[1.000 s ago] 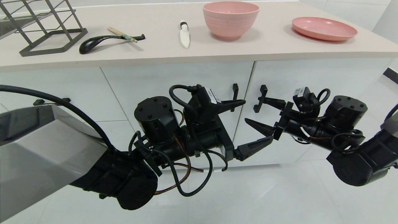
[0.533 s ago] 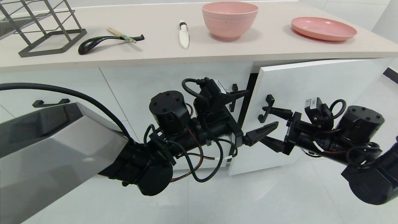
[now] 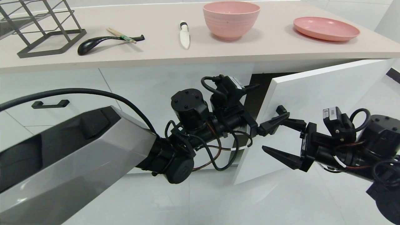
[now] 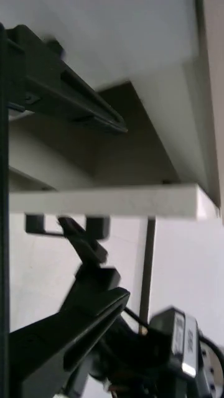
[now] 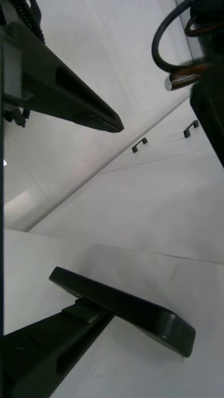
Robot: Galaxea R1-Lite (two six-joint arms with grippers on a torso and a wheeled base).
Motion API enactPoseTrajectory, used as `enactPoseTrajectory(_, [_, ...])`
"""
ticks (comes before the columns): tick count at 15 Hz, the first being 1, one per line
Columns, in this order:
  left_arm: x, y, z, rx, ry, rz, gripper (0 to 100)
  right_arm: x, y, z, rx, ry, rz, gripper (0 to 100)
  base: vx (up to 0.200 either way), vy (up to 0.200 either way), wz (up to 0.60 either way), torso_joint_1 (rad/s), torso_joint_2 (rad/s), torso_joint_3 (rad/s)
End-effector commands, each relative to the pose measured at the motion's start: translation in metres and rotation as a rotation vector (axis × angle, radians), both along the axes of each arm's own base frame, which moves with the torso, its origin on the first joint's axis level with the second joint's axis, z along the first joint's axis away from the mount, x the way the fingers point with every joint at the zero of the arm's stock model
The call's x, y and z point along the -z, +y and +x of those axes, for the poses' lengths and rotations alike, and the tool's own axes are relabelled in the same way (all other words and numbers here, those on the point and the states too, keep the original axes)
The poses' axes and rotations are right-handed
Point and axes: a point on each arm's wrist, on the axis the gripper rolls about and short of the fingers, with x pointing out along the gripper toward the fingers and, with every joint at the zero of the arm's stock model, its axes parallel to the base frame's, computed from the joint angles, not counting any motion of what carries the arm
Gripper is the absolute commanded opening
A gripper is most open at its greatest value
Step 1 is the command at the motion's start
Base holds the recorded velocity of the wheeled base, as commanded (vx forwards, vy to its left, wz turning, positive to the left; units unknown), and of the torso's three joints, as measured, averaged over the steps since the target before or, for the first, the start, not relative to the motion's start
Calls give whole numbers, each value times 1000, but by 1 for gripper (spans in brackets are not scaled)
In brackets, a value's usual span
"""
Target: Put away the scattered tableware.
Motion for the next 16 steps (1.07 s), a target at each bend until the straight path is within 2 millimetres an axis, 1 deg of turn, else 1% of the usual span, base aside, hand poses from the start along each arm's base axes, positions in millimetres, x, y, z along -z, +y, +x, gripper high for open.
enactPoseTrajectory(1, [4,-15,-3,41,-9,-9,100,-2,-3,0,10,-17,1,100,0,0,0,0,0,0])
enactPoseTrajectory(5, [3,-25,-16,92,-19,-13,100,6,-8,8,37,9,-8,100,0,0,0,0,0,0])
enactPoseTrajectory(7, [2,-27,-17,93,-5,-15,100,12,-16,17,74,22,-11,100,0,0,0,0,0,0])
enactPoseTrajectory(10, [1,-26,-16,97,12,-17,100,11,-30,23,122,6,-15,100,0,0,0,0,0,0])
enactPoseTrajectory(11, [1,-26,-16,97,13,-16,100,11,-31,23,129,5,-16,100,0,0,0,0,0,0])
enactPoseTrajectory(13, [5,-26,-16,97,22,-5,100,10,-44,25,173,1,-16,100,0,0,0,0,0,0])
enactPoseTrajectory(15, [5,-26,-17,97,24,-6,100,5,-54,21,196,-18,-15,100,0,0,0,0,0,0])
enactPoseTrajectory(16, [9,-26,-19,99,33,3,100,0,-59,17,207,-35,-13,100,0,0,0,0,0,0])
